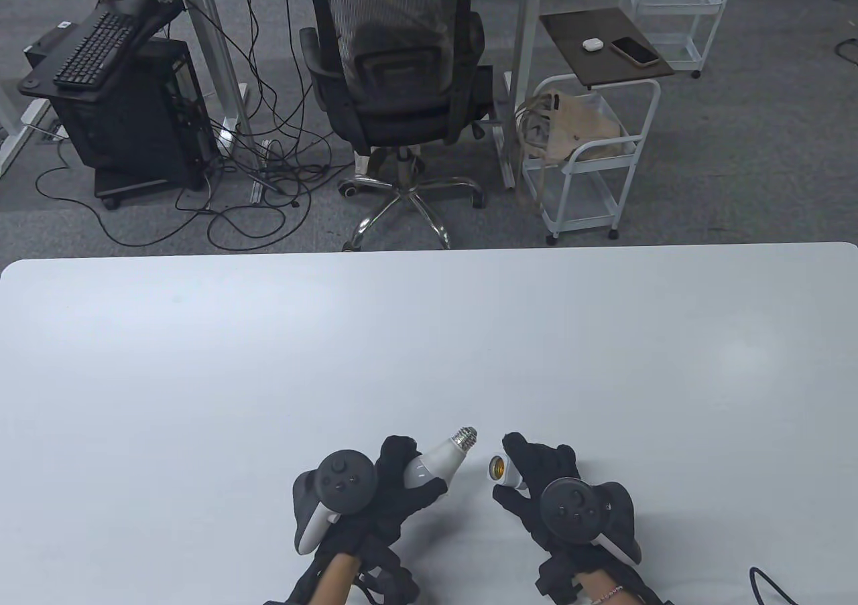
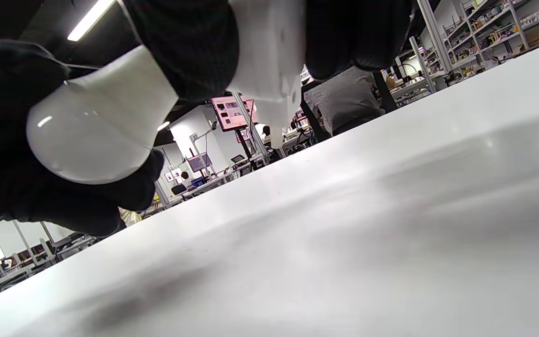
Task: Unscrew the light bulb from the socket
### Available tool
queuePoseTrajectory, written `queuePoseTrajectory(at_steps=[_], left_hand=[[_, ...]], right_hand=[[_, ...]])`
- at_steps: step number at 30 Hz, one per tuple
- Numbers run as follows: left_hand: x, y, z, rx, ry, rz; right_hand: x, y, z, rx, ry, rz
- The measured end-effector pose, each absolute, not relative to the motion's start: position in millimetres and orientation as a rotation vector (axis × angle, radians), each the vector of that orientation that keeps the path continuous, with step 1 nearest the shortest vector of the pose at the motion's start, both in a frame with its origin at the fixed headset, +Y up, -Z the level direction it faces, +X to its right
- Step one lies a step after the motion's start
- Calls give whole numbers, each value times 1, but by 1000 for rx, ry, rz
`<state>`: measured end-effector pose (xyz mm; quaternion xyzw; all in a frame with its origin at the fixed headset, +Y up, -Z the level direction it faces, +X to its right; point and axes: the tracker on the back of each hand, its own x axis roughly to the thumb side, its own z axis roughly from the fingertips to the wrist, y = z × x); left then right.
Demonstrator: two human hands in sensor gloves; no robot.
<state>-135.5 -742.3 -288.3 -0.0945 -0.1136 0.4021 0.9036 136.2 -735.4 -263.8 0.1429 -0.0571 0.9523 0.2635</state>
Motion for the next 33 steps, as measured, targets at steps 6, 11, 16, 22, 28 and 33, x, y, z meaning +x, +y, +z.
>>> queuePoseTrajectory(at_steps=[6, 11, 16, 22, 28, 33], left_hand=[[-151, -740, -306, -152, -52, 646], [-170, -731, -321, -129, 109, 485], [-185, -730, -334, -131, 254, 419], [-191, -736, -354, -175, 368, 339], [-190, -742, -371, -220, 422, 261], [-183, -747, -376, -238, 437, 186]], right_hand=[[141, -732, -264, 353, -164, 2522], [143, -733, -266, 341, -170, 2502], [142, -733, -265, 340, -173, 2492], [142, -733, -266, 342, -160, 2473], [142, -733, -267, 349, -161, 2447], [146, -733, -269, 320, -166, 2425]])
